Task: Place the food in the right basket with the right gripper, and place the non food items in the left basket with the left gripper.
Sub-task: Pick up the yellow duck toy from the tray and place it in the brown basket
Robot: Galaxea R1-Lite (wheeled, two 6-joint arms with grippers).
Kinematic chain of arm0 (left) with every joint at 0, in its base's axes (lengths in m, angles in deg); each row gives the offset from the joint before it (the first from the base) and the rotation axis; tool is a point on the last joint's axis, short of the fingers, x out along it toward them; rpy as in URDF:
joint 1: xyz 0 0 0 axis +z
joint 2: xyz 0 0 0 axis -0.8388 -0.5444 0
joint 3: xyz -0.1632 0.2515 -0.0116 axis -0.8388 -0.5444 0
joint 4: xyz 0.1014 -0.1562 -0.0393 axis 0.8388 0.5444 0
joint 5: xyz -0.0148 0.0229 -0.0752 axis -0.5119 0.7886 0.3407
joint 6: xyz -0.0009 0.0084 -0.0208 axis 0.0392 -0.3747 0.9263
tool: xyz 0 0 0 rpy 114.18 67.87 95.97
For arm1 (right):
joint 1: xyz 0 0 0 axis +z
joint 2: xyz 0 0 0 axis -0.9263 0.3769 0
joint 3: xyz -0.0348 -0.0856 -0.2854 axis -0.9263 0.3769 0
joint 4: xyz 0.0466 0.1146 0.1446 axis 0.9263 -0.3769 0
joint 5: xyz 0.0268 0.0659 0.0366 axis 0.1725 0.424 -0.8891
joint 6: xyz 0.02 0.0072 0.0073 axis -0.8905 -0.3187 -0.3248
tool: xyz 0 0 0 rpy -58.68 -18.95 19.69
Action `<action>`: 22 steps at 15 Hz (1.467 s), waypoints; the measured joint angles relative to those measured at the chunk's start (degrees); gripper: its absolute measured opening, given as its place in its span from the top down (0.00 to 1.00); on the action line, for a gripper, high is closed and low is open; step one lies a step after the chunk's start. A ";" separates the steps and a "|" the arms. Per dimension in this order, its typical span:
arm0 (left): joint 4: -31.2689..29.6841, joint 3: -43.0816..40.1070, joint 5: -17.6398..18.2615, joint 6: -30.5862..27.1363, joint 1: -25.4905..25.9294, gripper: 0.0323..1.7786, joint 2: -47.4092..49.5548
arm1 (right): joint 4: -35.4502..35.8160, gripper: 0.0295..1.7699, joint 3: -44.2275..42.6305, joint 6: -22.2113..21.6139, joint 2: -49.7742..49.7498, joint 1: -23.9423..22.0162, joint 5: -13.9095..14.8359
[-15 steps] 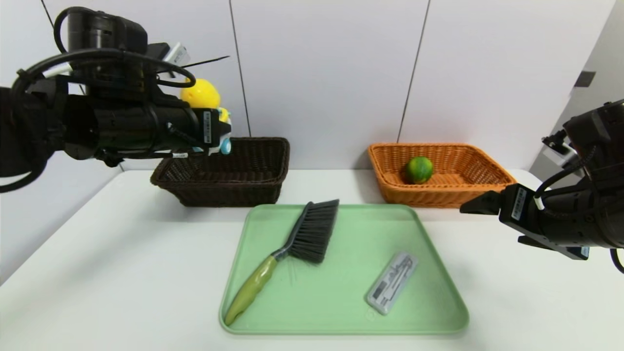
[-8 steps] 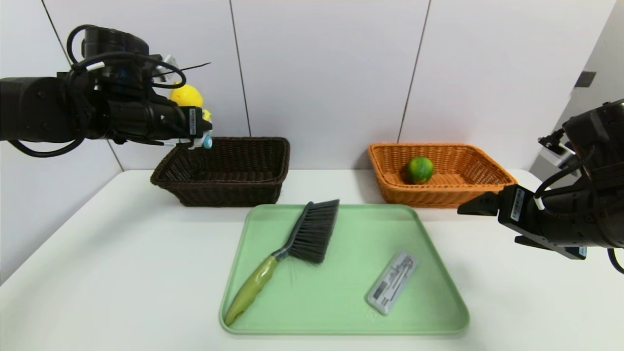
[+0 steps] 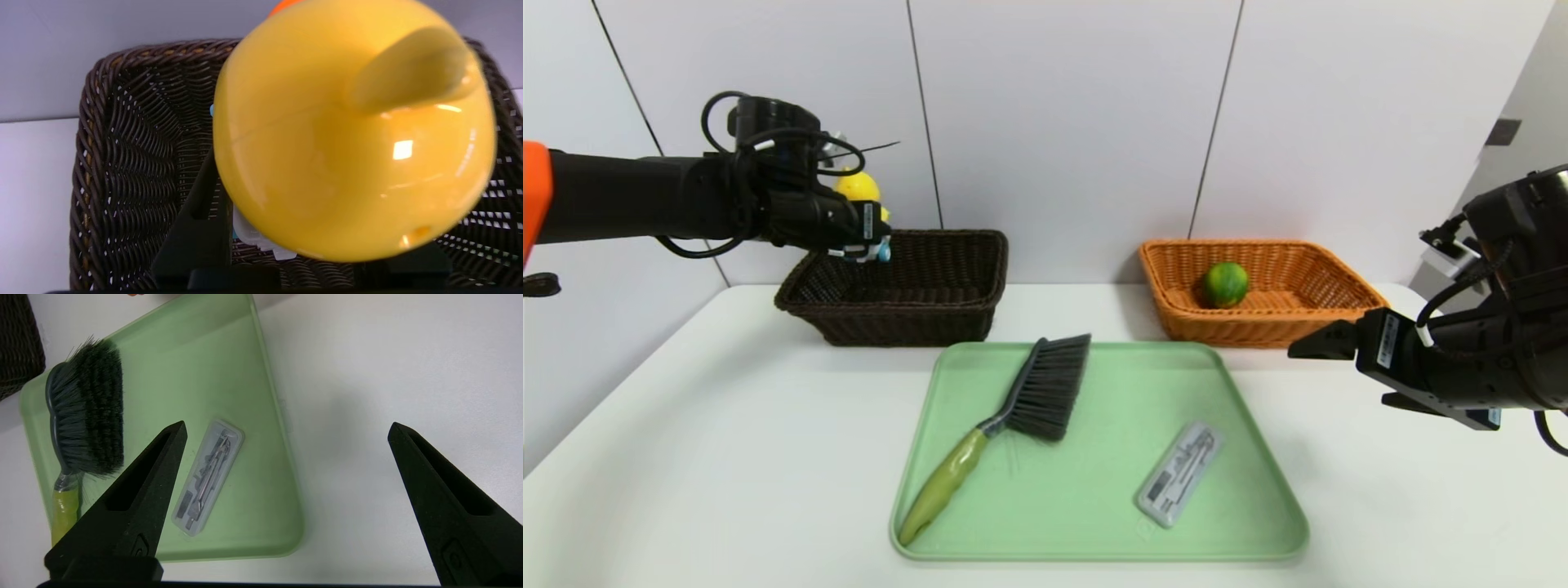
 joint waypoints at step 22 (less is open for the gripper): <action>-0.24 -0.22 -0.09 0.52 0.88 0.50 -7.42 | 1.06 0.04 -0.10 1.50 1.87 -3.13 -1.22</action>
